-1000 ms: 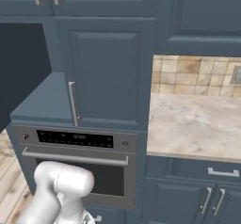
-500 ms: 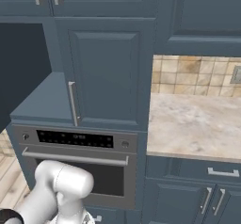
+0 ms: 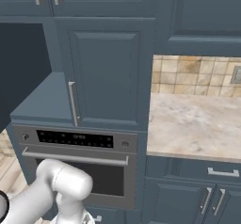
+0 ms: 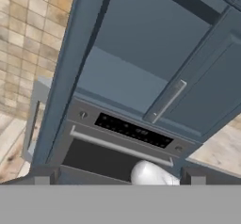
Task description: Close all open cabinet doors.
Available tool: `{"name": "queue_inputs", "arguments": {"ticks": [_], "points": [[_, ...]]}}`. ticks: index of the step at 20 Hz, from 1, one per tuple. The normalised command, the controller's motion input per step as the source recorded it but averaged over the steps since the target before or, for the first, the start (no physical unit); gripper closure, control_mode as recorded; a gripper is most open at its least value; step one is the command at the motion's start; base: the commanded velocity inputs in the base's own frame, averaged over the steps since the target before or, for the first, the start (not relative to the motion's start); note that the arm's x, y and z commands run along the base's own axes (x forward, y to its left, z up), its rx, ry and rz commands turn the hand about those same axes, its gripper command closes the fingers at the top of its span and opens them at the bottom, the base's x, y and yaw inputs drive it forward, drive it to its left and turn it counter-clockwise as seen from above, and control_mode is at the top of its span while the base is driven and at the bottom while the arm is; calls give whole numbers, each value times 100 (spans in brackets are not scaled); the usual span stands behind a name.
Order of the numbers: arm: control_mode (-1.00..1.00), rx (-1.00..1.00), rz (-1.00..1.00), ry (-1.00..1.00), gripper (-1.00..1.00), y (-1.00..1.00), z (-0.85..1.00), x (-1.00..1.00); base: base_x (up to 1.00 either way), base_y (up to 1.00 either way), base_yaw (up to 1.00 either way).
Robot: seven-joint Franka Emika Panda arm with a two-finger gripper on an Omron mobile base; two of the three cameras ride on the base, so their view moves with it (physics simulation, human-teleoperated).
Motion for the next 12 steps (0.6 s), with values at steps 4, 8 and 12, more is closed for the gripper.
{"name": "queue_inputs", "arguments": {"ticks": [4, 8, 12], "points": [[-100, -4, 0, -14, -100, 57, -17, 44, 0, 0, 0], [-100, -2, 0, -18, -100, 39, -13, 49, 0, 0, 0], [-100, 0, 0, -12, -100, 15, -23, 72, 0, 0, 0]]}}
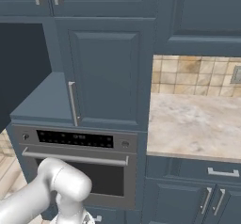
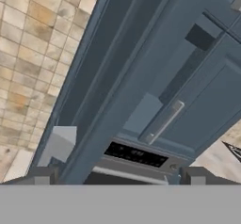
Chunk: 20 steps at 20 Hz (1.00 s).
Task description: Close all open cabinet doors.
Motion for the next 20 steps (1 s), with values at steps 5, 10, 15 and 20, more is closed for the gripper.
{"name": "queue_inputs", "arguments": {"ticks": [5, 10, 15, 20], "points": [[-100, 0, 0, -4, -100, 6, -33, 72, 0, 0, 0], [-100, 0, 0, -2, -100, 13, -46, 62, 0, 0, 0], [-100, -5, 0, -15, -100, 59, -40, 7, 0, 0, 0], [-100, -5, 0, -21, -100, 55, -14, -12, 0, 0, 0]]}}
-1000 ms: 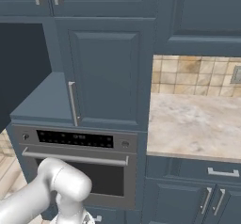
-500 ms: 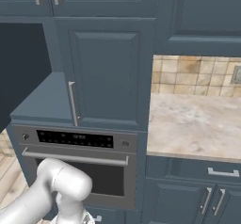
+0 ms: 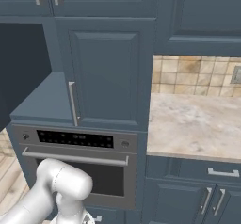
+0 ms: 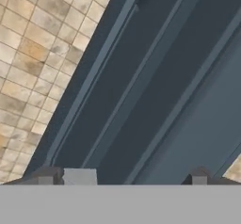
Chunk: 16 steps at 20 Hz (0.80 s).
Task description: Close all open cabinet doors.
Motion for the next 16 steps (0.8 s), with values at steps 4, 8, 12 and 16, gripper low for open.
{"name": "queue_inputs", "arguments": {"ticks": [4, 8, 12, 16], "points": [[-100, -3, 0, -22, -100, 42, 0, -8, 0, 0, 0], [-100, -5, -4, -23, -100, 39, 0, -23, 0, 0, 0], [-100, -4, -7, -25, -100, 39, 2, -22, 0, 0, 0], [-100, -4, -10, -22, -100, 44, 11, -22, 0, 0, 0]]}}
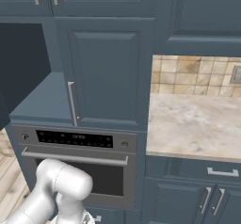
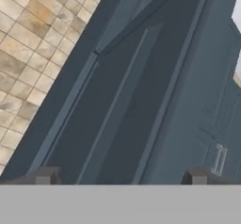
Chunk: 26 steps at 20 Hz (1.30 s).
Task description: Close all open cabinet doors.
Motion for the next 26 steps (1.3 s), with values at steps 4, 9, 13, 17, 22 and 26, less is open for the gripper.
{"name": "queue_inputs", "arguments": {"ticks": [4, 9, 13, 17, 22, 26], "points": [[-100, -4, -7, -22, -100, 41, 14, -61, 0, 0, 0], [-100, -1, -8, -11, -100, 28, 17, -81, 0, 0, 0], [-100, -1, -9, -13, -100, 25, 21, -53, 0, 0, 0], [-100, 0, -16, -5, -100, 8, 4, 15, 0, 0, 0], [-100, 0, -16, 0, -100, 0, 0, 49, 0, 0, 0], [-100, 0, -16, 0, -100, -7, 0, 68, 0, 0, 0]]}}
